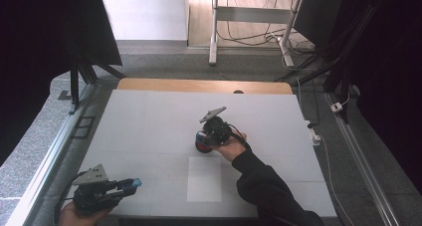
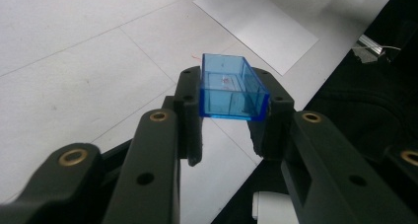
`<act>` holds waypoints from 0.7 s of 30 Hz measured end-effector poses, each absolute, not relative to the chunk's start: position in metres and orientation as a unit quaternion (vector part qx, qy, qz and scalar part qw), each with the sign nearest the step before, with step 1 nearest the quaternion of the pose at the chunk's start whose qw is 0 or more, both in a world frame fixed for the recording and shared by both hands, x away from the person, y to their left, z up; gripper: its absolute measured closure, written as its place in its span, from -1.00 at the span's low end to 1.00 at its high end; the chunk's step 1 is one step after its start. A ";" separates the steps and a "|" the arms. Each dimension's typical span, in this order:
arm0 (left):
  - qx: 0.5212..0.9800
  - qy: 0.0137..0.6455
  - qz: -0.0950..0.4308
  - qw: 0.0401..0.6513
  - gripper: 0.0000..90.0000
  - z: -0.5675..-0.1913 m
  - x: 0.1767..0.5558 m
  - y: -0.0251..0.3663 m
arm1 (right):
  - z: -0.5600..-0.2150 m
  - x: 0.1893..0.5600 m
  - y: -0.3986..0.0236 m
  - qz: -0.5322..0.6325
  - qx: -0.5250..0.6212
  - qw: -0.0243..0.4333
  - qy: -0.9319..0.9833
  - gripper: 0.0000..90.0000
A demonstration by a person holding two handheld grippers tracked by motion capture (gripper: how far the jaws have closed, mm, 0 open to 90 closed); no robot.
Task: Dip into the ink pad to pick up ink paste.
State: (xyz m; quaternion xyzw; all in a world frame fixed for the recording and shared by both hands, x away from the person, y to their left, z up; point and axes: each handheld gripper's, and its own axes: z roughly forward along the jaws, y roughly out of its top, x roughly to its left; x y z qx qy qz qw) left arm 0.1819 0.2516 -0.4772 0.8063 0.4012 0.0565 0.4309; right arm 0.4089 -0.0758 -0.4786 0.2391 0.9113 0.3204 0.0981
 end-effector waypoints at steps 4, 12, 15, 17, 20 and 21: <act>0.806 0.401 0.056 0.431 0.51 -0.477 0.182 0.252 | -0.481 0.410 -0.076 0.316 0.241 0.096 0.913 0.58; 0.806 0.402 0.056 0.431 0.51 -0.477 0.182 0.252 | -0.484 0.411 -0.076 0.314 0.247 0.094 0.912 0.58; 0.805 0.402 0.057 0.431 0.51 -0.477 0.182 0.252 | -0.484 0.411 -0.075 0.313 0.250 0.095 0.911 0.58; 0.806 0.401 0.057 0.431 0.51 -0.477 0.182 0.252 | -0.484 0.410 -0.075 0.312 0.249 0.099 0.912 0.58; 0.807 0.401 0.060 0.429 0.51 -0.477 0.181 0.251 | -0.484 0.407 -0.072 0.305 0.244 0.110 0.914 0.58; 0.807 0.401 0.060 0.429 0.51 -0.477 0.181 0.251 | -0.484 0.406 -0.072 0.304 0.245 0.111 0.914 0.58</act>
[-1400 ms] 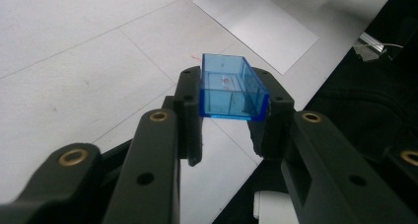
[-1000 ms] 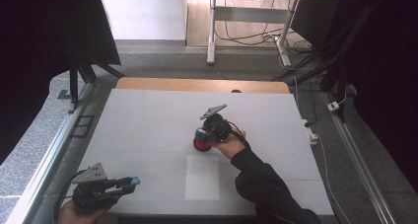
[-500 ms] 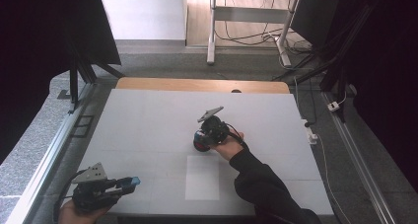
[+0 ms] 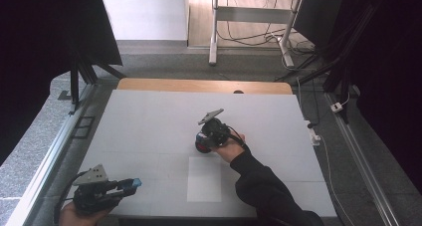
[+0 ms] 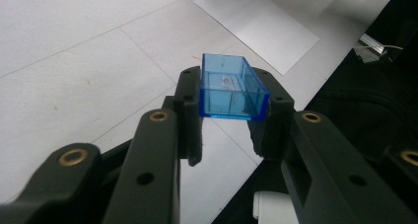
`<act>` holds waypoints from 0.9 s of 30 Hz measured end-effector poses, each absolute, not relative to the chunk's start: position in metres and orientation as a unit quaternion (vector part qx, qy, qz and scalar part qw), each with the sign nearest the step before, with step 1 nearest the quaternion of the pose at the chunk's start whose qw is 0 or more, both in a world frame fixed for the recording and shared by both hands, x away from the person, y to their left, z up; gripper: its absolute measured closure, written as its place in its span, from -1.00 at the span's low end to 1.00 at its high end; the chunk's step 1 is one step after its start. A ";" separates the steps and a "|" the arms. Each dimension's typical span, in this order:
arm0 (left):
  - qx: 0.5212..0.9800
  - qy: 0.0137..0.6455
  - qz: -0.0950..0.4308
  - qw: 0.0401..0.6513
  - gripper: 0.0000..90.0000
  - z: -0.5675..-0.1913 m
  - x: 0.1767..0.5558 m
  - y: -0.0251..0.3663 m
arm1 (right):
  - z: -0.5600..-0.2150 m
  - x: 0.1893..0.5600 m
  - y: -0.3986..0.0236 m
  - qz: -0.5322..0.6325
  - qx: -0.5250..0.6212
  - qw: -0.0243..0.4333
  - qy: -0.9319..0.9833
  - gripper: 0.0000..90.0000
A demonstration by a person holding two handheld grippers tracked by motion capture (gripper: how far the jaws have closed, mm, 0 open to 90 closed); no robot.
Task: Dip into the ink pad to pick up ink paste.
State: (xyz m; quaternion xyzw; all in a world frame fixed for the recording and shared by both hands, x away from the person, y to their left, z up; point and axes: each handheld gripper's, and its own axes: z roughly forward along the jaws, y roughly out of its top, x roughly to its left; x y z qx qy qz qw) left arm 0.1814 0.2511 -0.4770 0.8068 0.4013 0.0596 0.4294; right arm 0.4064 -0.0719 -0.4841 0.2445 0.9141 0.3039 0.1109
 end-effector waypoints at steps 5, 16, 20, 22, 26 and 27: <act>0.806 0.403 0.060 0.430 0.51 -0.477 0.181 0.251 | -0.485 0.412 -0.077 0.317 0.255 0.090 0.909 0.58; 0.808 0.403 0.063 0.426 0.51 -0.477 0.181 0.251 | -0.488 0.418 -0.084 0.335 0.271 0.061 0.900 0.59; 0.807 0.405 0.064 0.425 0.51 -0.477 0.181 0.251 | -0.487 0.412 -0.078 0.323 0.256 0.091 0.907 0.58; 0.806 0.406 0.063 0.426 0.51 -0.477 0.181 0.251 | -0.486 0.408 -0.075 0.314 0.252 0.102 0.910 0.58; 0.804 0.408 0.058 0.429 0.51 -0.477 0.182 0.252 | -0.486 0.408 -0.075 0.315 0.251 0.104 0.909 0.58; 0.803 0.410 0.056 0.430 0.51 -0.477 0.182 0.253 | -0.487 0.409 -0.075 0.318 0.252 0.101 0.909 0.58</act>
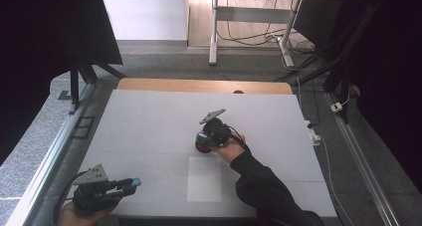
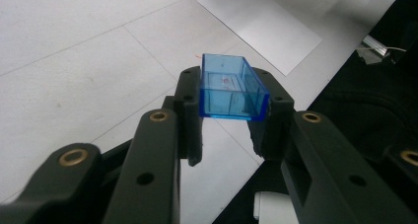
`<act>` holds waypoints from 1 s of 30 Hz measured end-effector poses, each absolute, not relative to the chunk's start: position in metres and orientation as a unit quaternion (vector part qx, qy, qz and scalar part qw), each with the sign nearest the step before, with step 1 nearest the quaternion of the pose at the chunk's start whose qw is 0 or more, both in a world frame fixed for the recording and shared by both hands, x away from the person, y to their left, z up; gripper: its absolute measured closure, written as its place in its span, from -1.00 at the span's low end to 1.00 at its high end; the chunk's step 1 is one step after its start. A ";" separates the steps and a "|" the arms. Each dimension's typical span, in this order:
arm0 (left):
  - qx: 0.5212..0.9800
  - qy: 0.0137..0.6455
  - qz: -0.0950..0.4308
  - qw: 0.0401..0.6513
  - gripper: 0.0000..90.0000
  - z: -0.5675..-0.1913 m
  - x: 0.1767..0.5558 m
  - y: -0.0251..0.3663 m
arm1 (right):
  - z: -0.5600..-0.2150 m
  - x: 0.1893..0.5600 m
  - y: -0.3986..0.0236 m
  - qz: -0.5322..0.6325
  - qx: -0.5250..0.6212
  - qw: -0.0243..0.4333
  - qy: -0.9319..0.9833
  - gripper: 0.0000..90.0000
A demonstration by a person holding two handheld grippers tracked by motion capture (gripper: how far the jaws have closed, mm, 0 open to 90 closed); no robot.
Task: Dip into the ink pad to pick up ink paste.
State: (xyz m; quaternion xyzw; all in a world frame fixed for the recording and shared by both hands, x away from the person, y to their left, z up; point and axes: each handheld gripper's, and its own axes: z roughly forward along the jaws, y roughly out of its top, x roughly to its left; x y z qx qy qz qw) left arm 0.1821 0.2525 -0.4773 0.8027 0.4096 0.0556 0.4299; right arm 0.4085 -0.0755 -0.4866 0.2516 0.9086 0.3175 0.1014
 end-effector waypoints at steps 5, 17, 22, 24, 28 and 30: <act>0.797 0.415 0.044 0.437 0.51 -0.478 0.183 0.255 | -0.488 0.414 -0.082 0.332 0.264 0.077 0.902 0.58; 0.797 0.424 0.052 0.426 0.51 -0.478 0.184 0.254 | -0.488 0.411 -0.081 0.331 0.248 0.090 0.906 0.58; 0.798 0.427 0.050 0.423 0.51 -0.478 0.184 0.253 | -0.487 0.411 -0.080 0.328 0.251 0.090 0.906 0.58; 0.798 0.427 0.050 0.422 0.51 -0.478 0.184 0.253 | -0.487 0.411 -0.081 0.332 0.252 0.089 0.905 0.58; 0.799 0.427 0.051 0.421 0.51 -0.478 0.184 0.253 | -0.484 0.410 -0.082 0.338 0.250 0.095 0.902 0.58; 0.799 0.427 0.052 0.420 0.52 -0.478 0.184 0.253 | -0.481 0.410 -0.083 0.339 0.249 0.097 0.902 0.58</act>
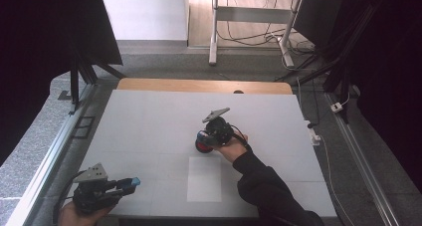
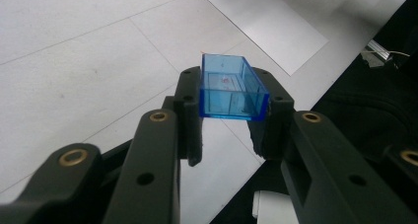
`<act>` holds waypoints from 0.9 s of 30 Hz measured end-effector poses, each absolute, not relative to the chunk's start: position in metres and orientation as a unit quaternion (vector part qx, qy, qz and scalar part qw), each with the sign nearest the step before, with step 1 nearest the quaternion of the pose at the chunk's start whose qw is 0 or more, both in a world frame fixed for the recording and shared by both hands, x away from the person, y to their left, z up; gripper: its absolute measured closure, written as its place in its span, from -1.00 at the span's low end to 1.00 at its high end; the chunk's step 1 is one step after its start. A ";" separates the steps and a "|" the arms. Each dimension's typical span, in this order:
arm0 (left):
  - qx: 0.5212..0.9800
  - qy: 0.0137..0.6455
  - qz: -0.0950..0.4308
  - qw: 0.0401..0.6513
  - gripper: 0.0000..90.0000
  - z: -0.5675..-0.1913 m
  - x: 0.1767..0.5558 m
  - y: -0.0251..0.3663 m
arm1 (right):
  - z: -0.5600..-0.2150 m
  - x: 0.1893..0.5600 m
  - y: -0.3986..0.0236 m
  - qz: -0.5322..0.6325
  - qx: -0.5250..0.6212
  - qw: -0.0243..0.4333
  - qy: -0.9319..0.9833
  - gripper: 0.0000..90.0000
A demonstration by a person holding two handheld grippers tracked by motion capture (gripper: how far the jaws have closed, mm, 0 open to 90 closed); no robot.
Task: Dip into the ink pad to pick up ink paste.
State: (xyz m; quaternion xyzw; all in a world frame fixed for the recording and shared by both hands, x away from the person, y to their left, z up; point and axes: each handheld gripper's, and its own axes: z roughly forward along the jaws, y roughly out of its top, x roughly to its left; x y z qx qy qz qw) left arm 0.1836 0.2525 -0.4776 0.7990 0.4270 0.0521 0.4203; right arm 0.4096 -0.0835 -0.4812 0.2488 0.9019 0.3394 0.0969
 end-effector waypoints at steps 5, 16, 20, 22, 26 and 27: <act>0.798 0.427 0.053 0.421 0.52 -0.477 0.183 0.253 | -0.474 0.405 -0.086 0.349 0.241 0.093 0.901 0.58; 0.796 0.424 0.043 0.429 0.51 -0.478 0.184 0.255 | -0.463 0.394 -0.090 0.361 0.222 0.086 0.902 0.58; 0.795 0.425 0.041 0.431 0.51 -0.478 0.184 0.255 | -0.460 0.391 -0.091 0.365 0.218 0.084 0.901 0.58; 0.796 0.425 0.041 0.429 0.51 -0.478 0.184 0.255 | -0.459 0.389 -0.092 0.367 0.218 0.084 0.900 0.58; 0.798 0.424 0.042 0.427 0.51 -0.478 0.184 0.254 | -0.456 0.387 -0.093 0.370 0.218 0.081 0.899 0.58; 0.798 0.424 0.043 0.426 0.51 -0.478 0.184 0.254 | -0.455 0.386 -0.093 0.372 0.218 0.079 0.899 0.58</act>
